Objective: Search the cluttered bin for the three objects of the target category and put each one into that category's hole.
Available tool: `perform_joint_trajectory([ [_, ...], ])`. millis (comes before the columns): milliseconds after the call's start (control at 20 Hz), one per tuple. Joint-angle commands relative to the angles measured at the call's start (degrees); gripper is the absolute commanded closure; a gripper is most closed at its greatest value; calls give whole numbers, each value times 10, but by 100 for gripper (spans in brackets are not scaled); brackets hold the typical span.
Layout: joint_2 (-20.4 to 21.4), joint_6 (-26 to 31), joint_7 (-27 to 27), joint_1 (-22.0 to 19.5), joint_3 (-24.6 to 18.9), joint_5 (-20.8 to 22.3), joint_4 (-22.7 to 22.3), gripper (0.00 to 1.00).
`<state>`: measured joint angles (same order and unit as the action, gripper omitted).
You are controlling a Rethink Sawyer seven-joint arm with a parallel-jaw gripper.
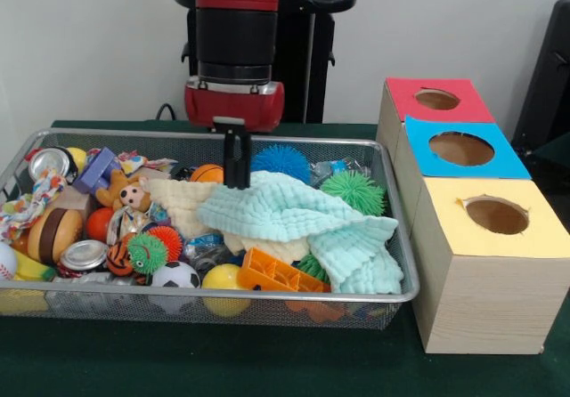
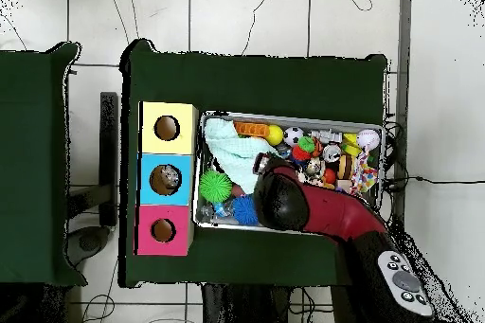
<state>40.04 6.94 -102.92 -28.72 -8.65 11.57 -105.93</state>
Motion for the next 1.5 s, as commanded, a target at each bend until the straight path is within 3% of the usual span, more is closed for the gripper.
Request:
perform_joint_trajectory([
  [50, -21, 58, 44, -17, -46, 56, 63, 100],
  [650, -36, 88, 21, -3, -36, 76, 71, 100],
  [700, -35, 88, 17, -4, -37, 78, 69, 0],
  [1100, -34, 98, 16, -1, -32, 79, 66, 0],
  [1500, -68, 38, -15, 3, -20, 86, 60, 0],
])
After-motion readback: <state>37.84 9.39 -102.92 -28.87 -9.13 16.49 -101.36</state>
